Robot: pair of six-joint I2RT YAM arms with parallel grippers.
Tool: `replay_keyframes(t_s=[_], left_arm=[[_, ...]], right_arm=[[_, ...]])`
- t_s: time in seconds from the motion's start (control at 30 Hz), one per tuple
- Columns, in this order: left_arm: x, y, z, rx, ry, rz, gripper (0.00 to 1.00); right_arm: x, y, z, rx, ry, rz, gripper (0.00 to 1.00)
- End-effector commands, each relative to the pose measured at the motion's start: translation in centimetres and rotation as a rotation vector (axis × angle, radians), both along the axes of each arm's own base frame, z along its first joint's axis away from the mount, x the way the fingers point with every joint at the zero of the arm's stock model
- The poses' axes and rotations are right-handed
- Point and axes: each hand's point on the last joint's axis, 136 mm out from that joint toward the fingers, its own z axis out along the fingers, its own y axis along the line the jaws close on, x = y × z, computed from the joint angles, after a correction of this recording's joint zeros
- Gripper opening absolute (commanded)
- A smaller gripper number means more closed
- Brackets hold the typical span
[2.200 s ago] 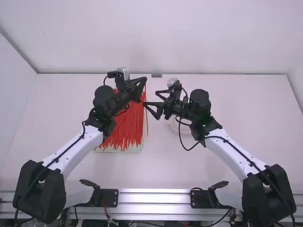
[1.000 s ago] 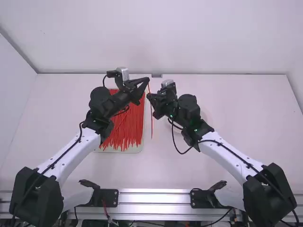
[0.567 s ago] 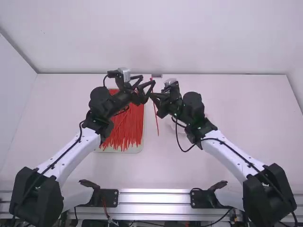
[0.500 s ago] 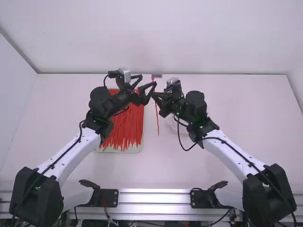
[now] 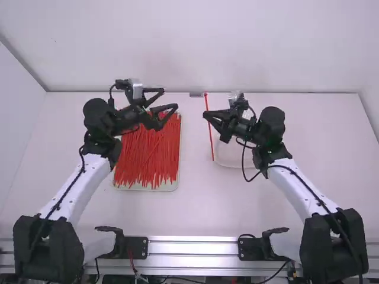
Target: Fasten the cable tie
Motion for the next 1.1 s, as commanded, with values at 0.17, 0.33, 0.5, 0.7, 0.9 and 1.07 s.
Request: replay_keyframes(t_s=[0.17, 0.33, 0.5, 0.7, 0.9, 1.07], left_arm=[[-5.4, -2.3, 4.3, 0.088, -0.183, -0.323, 0.99], [-5.6, -3.4, 5.5, 0.092, -0.198, -0.395, 0.99], [-5.6, -4.8, 6.2, 0.101, -0.236, -0.463, 0.99], [-5.2, -6.4, 6.9, 0.094, -0.212, -0.542, 1.00], [-5.7, -7.9, 7.8, 0.083, -0.221, -0.576, 0.96], [-6.1, -8.6, 8.0, 0.075, -0.229, -0.586, 0.84]], right_arm=[[-2.4, 0.1, 3.6, 0.031, -0.170, 0.153, 0.00], [-3.2, 0.4, 5.0, 0.063, -0.206, 0.175, 0.00], [-4.2, 0.9, 6.6, 0.103, -0.258, 0.199, 0.00], [-5.4, 1.3, 8.0, 0.134, -0.318, 0.228, 0.00], [-4.9, 1.4, 8.4, 0.155, -0.319, 0.191, 0.00], [-5.3, 1.9, 9.0, 0.175, -0.341, 0.190, 0.00]])
